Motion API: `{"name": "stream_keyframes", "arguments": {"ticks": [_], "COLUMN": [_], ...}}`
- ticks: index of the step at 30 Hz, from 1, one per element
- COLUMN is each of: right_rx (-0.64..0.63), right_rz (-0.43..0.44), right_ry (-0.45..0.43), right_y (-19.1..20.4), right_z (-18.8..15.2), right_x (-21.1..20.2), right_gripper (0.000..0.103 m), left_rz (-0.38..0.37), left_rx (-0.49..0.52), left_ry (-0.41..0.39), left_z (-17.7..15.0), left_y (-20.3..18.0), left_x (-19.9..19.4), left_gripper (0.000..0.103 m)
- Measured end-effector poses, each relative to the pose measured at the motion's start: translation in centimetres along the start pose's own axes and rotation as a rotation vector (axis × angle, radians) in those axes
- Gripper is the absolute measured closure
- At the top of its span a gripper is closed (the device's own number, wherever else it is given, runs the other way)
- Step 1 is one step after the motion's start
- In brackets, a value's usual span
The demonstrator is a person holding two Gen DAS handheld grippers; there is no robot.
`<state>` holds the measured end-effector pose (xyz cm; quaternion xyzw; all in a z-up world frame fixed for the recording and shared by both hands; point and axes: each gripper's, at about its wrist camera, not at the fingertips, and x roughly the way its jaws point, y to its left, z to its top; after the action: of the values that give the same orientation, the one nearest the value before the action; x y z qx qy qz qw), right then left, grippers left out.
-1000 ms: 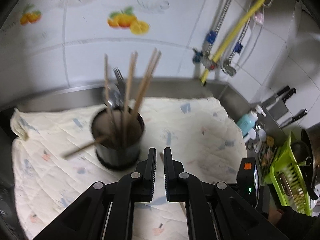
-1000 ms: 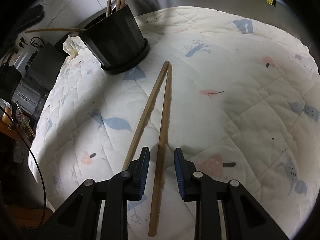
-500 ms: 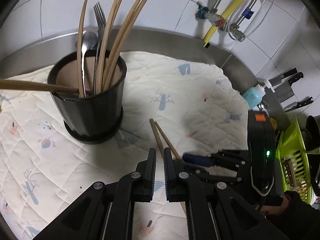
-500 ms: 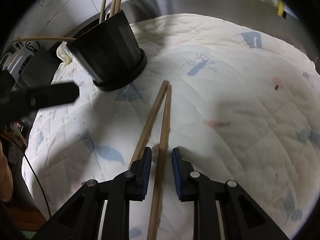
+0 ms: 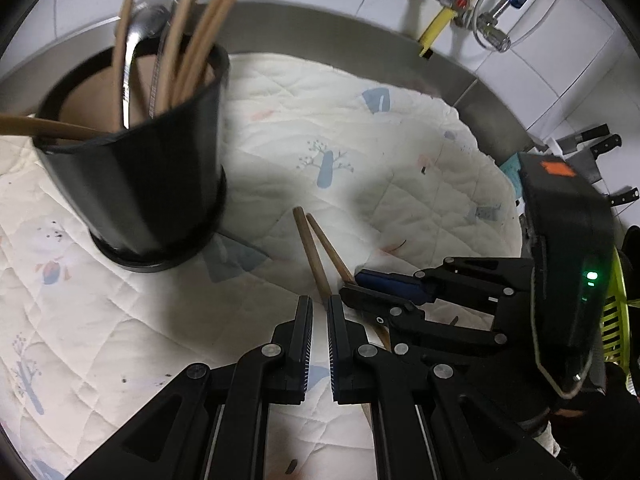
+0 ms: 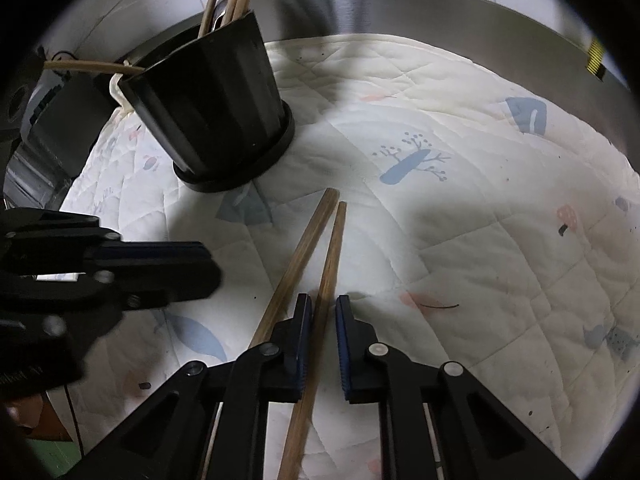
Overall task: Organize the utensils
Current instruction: 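Close the right tool on one chopstick while the left tool closes on the other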
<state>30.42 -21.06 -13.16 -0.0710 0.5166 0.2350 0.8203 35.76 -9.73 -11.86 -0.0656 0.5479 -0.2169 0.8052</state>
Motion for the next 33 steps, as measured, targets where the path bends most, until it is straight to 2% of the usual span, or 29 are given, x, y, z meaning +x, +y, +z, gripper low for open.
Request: {"name": "stream_keyframes", "arguments": {"ticks": [5, 8, 15, 22, 23, 26, 33], "right_rx": [-0.006, 0.027, 0.044, 0.080, 0.079, 0.090, 0.092], "right_rz": [-0.004, 0.025, 0.002, -0.001, -0.002, 0.003, 0.006], "right_ry": [0.000, 0.005, -0.003, -0.003, -0.001, 0.003, 0.011], "right_y": [0.1, -0.6, -1.9, -3.3, -3.3, -3.4, -3.3], "right_z": [0.1, -0.2, -1.6, -2.7, -2.7, -2.7, -2.3], "right_x": [0.1, -0.2, -1.3, -1.9, -1.9, -1.7, -1.4], "right_gripper": [0.092, 0.092, 0.092, 0.092, 0.092, 0.092, 0.092], "left_rz": [0.007, 0.013, 0.000, 0.033, 0.031, 0.056, 0.098], "left_rx": [-0.015, -0.021, -0.035, -0.045, -0.048, -0.048, -0.044], "left_ry": [0.022, 0.033, 0.047, 0.078, 0.079, 0.083, 0.085], "left_z": [0.2, 0.2, 0.6, 1.2, 1.3, 1.4, 1.6], "left_y": [0.1, 0.2, -0.1, -0.4, -0.5, -0.6, -1.2], "left_x": [1.3, 1.7, 2.4, 3.9, 4.1, 4.5, 5.0], "left_gripper": [0.094, 0.094, 0.094, 0.094, 0.093, 0.080, 0.079]}}
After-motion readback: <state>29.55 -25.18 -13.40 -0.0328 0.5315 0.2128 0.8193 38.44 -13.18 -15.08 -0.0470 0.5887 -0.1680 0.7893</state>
